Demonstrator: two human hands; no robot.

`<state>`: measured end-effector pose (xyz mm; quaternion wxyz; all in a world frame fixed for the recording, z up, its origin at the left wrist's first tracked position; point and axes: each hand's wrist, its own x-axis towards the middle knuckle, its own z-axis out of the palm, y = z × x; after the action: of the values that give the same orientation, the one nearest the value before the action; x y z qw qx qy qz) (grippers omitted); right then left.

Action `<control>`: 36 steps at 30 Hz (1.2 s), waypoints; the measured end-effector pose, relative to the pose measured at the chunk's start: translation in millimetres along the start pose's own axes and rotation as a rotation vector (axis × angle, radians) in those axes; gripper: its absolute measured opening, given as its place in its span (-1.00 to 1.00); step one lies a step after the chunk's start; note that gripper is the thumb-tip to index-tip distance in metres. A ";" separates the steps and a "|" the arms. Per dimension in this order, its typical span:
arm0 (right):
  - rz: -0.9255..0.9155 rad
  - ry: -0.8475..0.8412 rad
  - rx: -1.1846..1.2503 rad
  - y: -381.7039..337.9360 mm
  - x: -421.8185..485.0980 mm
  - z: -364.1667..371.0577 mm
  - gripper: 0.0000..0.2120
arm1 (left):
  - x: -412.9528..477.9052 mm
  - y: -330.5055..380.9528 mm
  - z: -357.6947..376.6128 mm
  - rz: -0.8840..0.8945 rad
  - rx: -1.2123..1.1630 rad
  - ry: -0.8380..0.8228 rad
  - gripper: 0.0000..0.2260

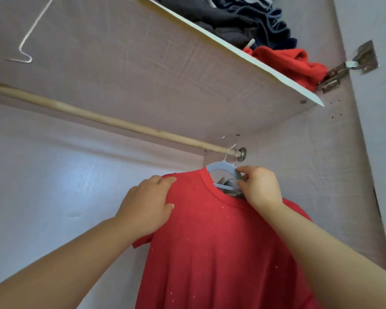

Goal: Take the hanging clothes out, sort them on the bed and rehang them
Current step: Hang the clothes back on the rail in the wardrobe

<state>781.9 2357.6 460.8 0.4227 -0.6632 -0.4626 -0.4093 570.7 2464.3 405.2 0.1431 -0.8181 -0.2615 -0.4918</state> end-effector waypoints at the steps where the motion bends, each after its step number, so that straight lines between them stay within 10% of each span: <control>1: -0.004 -0.003 -0.006 1.6 7.1 3.3 -0.71 | 5.8 0.3 1.8 0.013 0.028 0.013 -0.46; 21: -0.146 -0.017 -0.187 46.6 27.0 82.2 -0.86 | 35.1 -16.6 54.7 -0.003 0.112 -0.015 -0.49; 31: -0.322 0.056 -0.213 26.9 -54.3 94.2 -0.59 | -20.0 -41.3 61.8 -0.092 0.059 -0.087 -0.47; 36: -0.369 -0.291 -0.056 -8.6 -169.5 142.6 -0.53 | -107.8 -77.5 76.9 -0.224 0.091 -0.247 -0.45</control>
<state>755.2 2448.0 260.2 0.2510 -0.6307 -0.6206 -0.3925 541.8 2534.9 272.1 0.0913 -0.8308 -0.3886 -0.3879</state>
